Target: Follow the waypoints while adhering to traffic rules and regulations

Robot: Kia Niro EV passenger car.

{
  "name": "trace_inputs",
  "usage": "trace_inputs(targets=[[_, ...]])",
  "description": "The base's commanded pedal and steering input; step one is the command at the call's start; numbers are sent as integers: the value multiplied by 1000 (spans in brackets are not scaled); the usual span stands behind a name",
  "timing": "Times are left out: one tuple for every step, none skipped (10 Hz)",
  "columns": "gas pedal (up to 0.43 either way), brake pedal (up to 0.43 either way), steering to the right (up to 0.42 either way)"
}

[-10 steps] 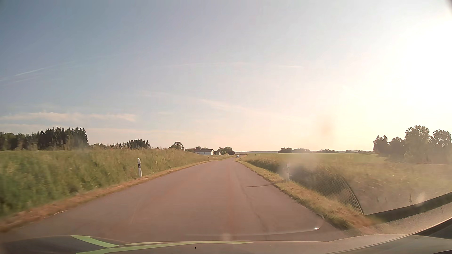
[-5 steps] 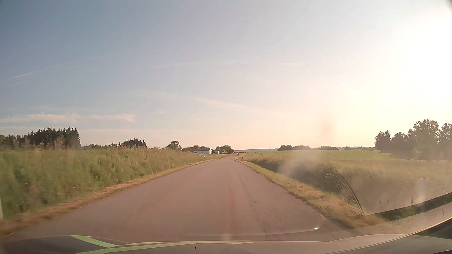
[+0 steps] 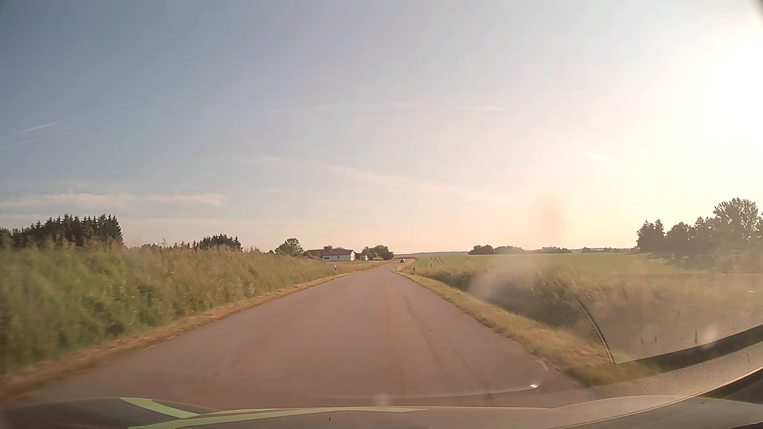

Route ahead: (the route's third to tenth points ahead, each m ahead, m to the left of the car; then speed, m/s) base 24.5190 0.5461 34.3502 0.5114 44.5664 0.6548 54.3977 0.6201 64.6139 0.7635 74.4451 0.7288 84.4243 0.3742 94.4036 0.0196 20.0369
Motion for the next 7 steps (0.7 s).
trace_inputs(targets=[[169, 0, 0], [169, 0, 0], [169, 0, 0], [169, 0, -1], [169, 0, -1], [169, 0, -1], [157, 0, -1]])
